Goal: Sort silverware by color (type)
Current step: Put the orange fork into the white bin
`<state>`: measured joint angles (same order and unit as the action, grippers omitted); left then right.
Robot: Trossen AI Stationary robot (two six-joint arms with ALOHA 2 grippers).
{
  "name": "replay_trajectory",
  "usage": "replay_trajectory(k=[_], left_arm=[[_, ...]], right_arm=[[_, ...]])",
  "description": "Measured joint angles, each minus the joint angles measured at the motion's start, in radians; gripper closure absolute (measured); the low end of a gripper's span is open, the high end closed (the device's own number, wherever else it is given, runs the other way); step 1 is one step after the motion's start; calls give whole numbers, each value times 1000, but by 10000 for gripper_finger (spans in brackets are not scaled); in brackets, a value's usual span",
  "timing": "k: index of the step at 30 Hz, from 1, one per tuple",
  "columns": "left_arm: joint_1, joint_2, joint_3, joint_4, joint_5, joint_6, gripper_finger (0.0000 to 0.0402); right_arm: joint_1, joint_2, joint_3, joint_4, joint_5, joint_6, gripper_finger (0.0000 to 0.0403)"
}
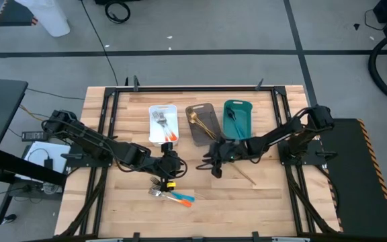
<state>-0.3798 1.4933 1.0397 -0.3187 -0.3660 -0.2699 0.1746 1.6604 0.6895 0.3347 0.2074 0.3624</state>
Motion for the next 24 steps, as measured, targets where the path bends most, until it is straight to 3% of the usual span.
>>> replay_trajectory(k=[7,17,24], left_arm=[[0,0,0,0,0,0,279],[0,0,0,0,0,-7,279],[0,0,0,-1,0,-7,278]], right_arm=[[51,0,0,-86,86,38,300],[87,-6,0,-237,84,146,300],[101,-96,0,-421,71,219,300]])
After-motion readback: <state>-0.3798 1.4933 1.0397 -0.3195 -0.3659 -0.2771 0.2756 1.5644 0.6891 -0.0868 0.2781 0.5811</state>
